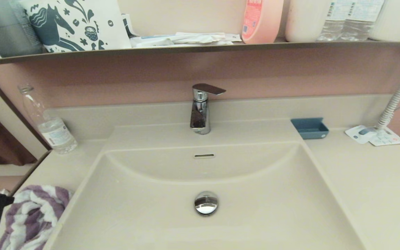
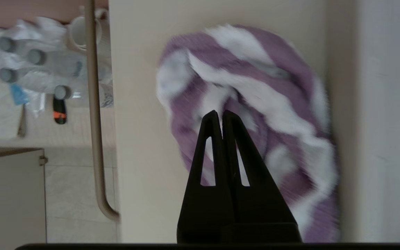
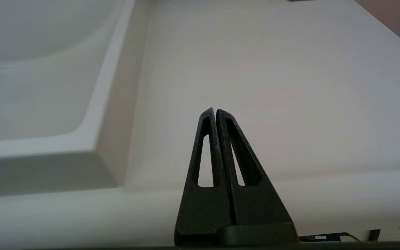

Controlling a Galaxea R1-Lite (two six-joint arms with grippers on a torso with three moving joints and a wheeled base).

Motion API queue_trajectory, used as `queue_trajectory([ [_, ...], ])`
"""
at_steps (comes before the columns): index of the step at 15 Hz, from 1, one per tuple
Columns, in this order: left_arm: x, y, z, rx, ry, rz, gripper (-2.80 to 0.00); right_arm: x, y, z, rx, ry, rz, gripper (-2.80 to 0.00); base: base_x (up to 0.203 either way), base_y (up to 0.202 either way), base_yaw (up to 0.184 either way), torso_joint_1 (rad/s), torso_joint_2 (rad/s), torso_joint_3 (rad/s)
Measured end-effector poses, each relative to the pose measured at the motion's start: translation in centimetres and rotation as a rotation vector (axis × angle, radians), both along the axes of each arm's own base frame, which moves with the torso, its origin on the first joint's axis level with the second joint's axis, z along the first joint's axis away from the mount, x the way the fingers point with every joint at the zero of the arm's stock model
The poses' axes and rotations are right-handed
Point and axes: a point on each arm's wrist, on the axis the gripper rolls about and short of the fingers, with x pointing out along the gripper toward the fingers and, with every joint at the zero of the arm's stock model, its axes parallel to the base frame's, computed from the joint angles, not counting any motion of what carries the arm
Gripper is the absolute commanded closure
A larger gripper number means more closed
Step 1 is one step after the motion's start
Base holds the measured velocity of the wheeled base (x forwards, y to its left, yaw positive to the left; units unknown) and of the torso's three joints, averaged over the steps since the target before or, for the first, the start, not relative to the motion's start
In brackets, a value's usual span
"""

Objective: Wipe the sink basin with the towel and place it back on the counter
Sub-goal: Pick up the cloth

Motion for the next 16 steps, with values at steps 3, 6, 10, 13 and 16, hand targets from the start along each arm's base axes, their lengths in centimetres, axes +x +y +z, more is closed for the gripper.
queue_trajectory([
  [3,2.2,2.6,1.9,-0.066,0.065,-0.096,0.0,0.0,0.0,0.0,0.0,0.0,0.0,0.0,0.0,0.0,0.0,0.0,0.0,0.0],
  [6,2.9,3.5,2.8,-0.19,0.203,-0.222,0.0,0.0,0.0,0.0,0.0,0.0,0.0,0.0,0.0,0.0,0.0,0.0,0.0,0.0],
  [10,2.4,5.9,2.7,-0.249,0.356,-0.298,0.0,0.0,0.0,0.0,0.0,0.0,0.0,0.0,0.0,0.0,0.0,0.0,0.0,0.0],
  [13,2.9,7.6,2.3,-0.291,0.389,-0.284,0.0,0.0,0.0,0.0,0.0,0.0,0.0,0.0,0.0,0.0,0.0,0.0,0.0,0.0],
  [16,3.5,8.5,1.6,-0.324,0.386,-0.281,-2.8,0.0,0.0,0.0,0.0,0.0,0.0,0.0,0.0,0.0,0.0,0.0,0.0,0.0],
])
